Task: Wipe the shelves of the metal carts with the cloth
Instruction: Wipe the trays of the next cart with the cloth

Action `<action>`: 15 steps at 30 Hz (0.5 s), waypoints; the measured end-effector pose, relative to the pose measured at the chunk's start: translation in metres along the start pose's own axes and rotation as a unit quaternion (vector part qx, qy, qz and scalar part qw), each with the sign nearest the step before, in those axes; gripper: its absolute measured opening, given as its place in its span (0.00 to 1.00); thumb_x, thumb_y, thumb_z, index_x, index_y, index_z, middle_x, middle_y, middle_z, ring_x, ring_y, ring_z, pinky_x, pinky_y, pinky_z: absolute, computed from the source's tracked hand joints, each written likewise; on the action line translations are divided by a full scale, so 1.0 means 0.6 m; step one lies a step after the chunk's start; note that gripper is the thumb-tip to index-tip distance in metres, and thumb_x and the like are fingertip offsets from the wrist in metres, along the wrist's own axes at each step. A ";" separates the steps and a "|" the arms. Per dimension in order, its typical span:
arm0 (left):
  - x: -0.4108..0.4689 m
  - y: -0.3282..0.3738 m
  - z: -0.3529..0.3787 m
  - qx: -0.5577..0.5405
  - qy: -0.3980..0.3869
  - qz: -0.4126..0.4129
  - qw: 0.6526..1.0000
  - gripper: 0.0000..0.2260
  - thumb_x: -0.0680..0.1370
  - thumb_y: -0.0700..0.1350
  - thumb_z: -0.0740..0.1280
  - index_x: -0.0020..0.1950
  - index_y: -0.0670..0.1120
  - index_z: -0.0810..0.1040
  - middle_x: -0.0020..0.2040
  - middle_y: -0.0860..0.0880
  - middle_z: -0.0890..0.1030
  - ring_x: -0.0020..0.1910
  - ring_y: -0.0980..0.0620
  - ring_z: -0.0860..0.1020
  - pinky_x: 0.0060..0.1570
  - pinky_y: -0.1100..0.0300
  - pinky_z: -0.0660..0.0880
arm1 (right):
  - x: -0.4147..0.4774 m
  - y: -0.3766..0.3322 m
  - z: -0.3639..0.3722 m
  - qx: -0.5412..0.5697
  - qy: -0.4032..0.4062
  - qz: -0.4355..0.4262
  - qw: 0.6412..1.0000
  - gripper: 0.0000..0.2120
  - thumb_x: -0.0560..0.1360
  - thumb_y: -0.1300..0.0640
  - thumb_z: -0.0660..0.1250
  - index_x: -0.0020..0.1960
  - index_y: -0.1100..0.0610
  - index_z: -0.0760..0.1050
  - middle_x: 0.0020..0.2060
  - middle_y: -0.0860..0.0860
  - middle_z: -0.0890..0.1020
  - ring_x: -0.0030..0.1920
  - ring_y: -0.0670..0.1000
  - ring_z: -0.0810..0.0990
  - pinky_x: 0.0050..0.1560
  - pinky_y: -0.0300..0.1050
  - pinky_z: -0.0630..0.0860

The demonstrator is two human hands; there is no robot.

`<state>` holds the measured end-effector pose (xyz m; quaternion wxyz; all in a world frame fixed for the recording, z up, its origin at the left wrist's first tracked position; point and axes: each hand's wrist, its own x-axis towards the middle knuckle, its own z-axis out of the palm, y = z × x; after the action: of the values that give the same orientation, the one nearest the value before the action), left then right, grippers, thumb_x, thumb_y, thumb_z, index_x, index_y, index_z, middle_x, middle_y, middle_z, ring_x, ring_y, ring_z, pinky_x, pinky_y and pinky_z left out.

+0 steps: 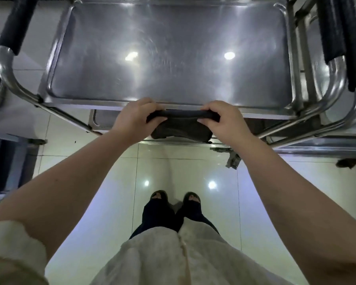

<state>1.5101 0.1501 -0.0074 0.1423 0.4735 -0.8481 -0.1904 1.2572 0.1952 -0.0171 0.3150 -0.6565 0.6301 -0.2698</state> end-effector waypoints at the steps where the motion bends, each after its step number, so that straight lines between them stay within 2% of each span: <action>1: -0.001 -0.010 0.016 -0.007 -0.023 0.008 1.000 0.11 0.77 0.45 0.71 0.57 0.43 0.82 0.49 0.46 0.81 0.47 0.45 0.77 0.45 0.57 0.71 | -0.007 0.015 0.015 0.006 0.000 0.019 1.000 0.07 0.73 0.58 0.74 0.51 0.52 0.81 0.43 0.46 0.79 0.46 0.48 0.75 0.47 0.38 0.68; 4: -0.008 -0.043 0.068 -0.017 -0.061 0.030 0.998 0.11 0.78 0.45 0.70 0.59 0.44 0.81 0.49 0.47 0.80 0.47 0.48 0.76 0.44 0.57 0.72 | -0.023 0.059 0.066 0.016 -0.004 0.066 0.998 0.08 0.74 0.58 0.73 0.51 0.50 0.80 0.43 0.44 0.78 0.45 0.45 0.74 0.46 0.34 0.69; 7: -0.008 -0.080 0.124 -0.042 -0.064 0.028 0.997 0.12 0.78 0.47 0.68 0.60 0.45 0.80 0.51 0.48 0.79 0.48 0.49 0.76 0.47 0.52 0.76 | -0.023 0.105 0.117 0.026 0.012 0.090 0.996 0.09 0.74 0.59 0.72 0.54 0.54 0.81 0.47 0.46 0.79 0.49 0.47 0.76 0.53 0.40 0.73; 9: -0.003 -0.106 0.170 -0.062 -0.056 0.019 0.996 0.13 0.79 0.48 0.67 0.61 0.46 0.80 0.51 0.48 0.78 0.49 0.50 0.76 0.48 0.51 0.77 | -0.013 0.140 0.148 0.039 0.032 0.100 0.994 0.10 0.74 0.60 0.72 0.55 0.55 0.81 0.48 0.48 0.80 0.51 0.49 0.76 0.56 0.41 0.73; 11: 0.007 -0.133 0.222 -0.071 -0.040 0.010 0.997 0.13 0.78 0.51 0.65 0.60 0.48 0.80 0.51 0.51 0.78 0.49 0.55 0.74 0.48 0.59 0.75 | 0.003 0.180 0.178 0.053 0.053 0.099 0.992 0.10 0.74 0.62 0.72 0.54 0.56 0.81 0.48 0.47 0.79 0.51 0.47 0.76 0.56 0.39 0.73; 13: 0.025 -0.159 0.280 -0.078 -0.026 -0.012 0.997 0.14 0.78 0.56 0.62 0.59 0.54 0.79 0.50 0.55 0.77 0.48 0.62 0.70 0.48 0.70 0.69 | 0.023 0.228 0.205 0.068 0.071 0.103 0.990 0.10 0.73 0.62 0.72 0.53 0.56 0.81 0.48 0.47 0.79 0.51 0.48 0.77 0.56 0.41 0.74; 15: 0.049 -0.173 0.335 -0.111 0.000 -0.057 0.992 0.09 0.77 0.58 0.65 0.54 0.59 0.80 0.47 0.62 0.79 0.46 0.64 0.73 0.47 0.74 0.69 | 0.045 0.280 0.224 0.083 0.088 0.120 0.985 0.10 0.73 0.62 0.72 0.54 0.56 0.81 0.49 0.48 0.79 0.53 0.50 0.78 0.57 0.42 0.75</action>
<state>1.4879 0.1128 -0.2312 0.1828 0.5023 -0.7936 -0.2907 1.2494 0.1770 -0.2331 0.3418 -0.5218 0.7049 -0.3377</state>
